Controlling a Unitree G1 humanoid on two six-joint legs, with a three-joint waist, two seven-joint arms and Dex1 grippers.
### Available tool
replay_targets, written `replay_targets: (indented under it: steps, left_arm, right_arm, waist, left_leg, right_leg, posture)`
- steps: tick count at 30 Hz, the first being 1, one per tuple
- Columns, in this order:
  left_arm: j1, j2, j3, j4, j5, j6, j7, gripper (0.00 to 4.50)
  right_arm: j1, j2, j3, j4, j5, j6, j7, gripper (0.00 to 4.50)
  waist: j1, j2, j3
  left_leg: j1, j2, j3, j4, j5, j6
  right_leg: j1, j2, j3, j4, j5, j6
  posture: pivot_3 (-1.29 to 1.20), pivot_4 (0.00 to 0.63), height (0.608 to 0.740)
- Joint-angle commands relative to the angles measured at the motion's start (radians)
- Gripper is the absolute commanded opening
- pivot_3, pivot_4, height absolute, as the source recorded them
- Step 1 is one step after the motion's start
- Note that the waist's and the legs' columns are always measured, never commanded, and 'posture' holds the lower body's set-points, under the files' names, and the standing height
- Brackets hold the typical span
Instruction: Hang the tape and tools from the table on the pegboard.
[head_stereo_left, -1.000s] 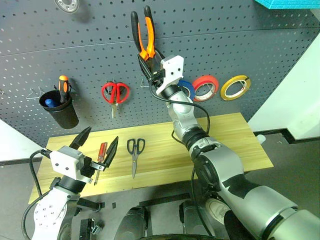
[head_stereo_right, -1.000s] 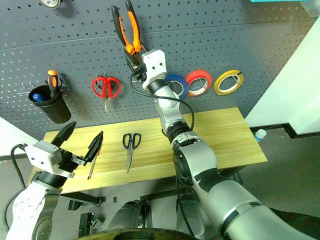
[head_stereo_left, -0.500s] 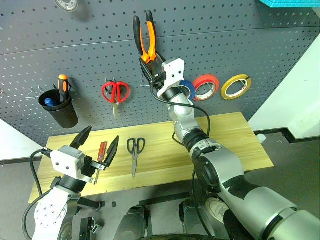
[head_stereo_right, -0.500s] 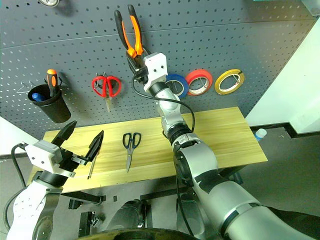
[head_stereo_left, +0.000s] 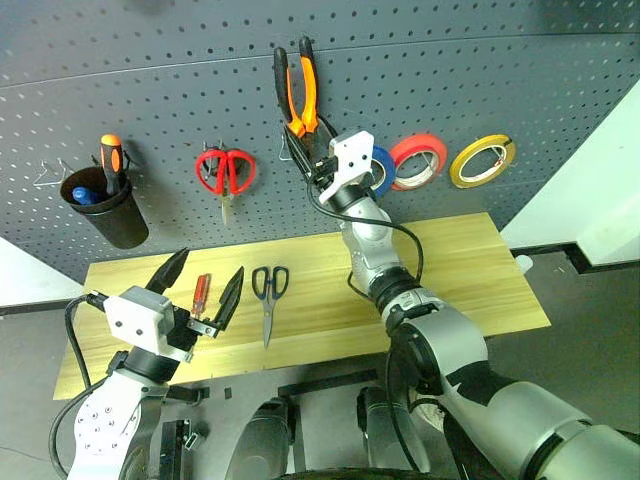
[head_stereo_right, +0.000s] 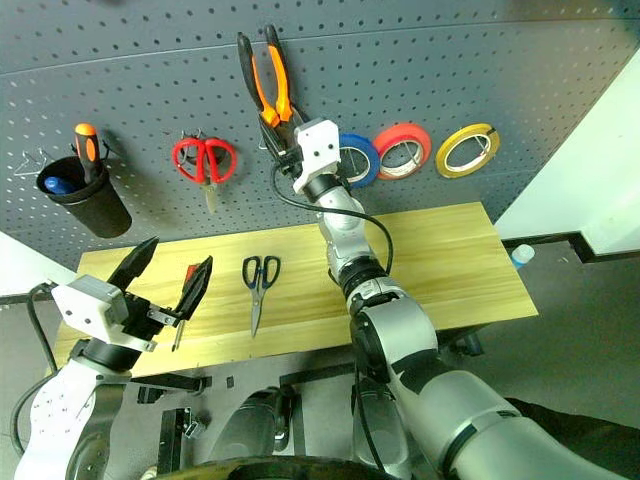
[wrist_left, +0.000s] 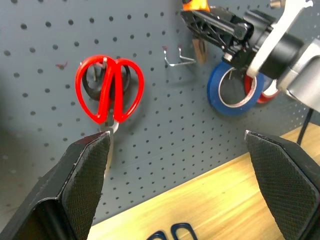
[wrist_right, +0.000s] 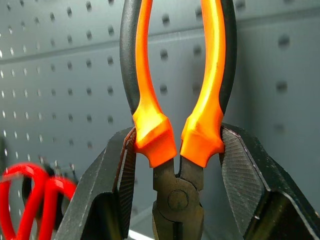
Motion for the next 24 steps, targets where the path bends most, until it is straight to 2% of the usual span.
replay_targets:
  steps: [1,13,24]
  left_arm:
    - [-0.014,0.001,-0.005,-0.019,0.008,-0.005,0.006,4.5]
    - [-0.059,-0.011,0.051,-0.035,0.033,-0.019,0.063,4.5]
    - [-0.02,-0.03,0.07,-0.061,0.041,-0.035,0.085,4.5]
  right_arm:
    - [-0.017,0.005,0.009,-0.075,0.006,-0.021,0.005,2.1]
    - [-0.075,-0.005,-0.008,-0.028,0.018,-0.031,0.03,2.1]
    - [-0.114,0.0,-0.001,0.046,-0.013,-0.048,0.011,2.1]
  waist:
    - [0.0,0.0,0.003]
    - [0.0,-0.001,0.006]
    - [0.007,-0.003,0.008]
  left_leg:
    - [0.0,0.0,0.0,0.0,0.0,0.0]
    - [-0.001,0.0,0.0,0.0,0.0,0.0]
    - [-0.001,0.0,0.0,-0.001,0.0,0.0]
  right_leg:
    - [-0.001,0.0,0.0,0.0,0.0,0.0]
    - [-0.001,0.0,0.0,0.0,0.0,0.0]
    - [-0.001,0.0,0.0,-0.001,0.0,0.0]
  posture:
    - [0.0,0.217,0.739]
    - [0.04,0.204,0.739]
    - [0.06,0.209,0.739]
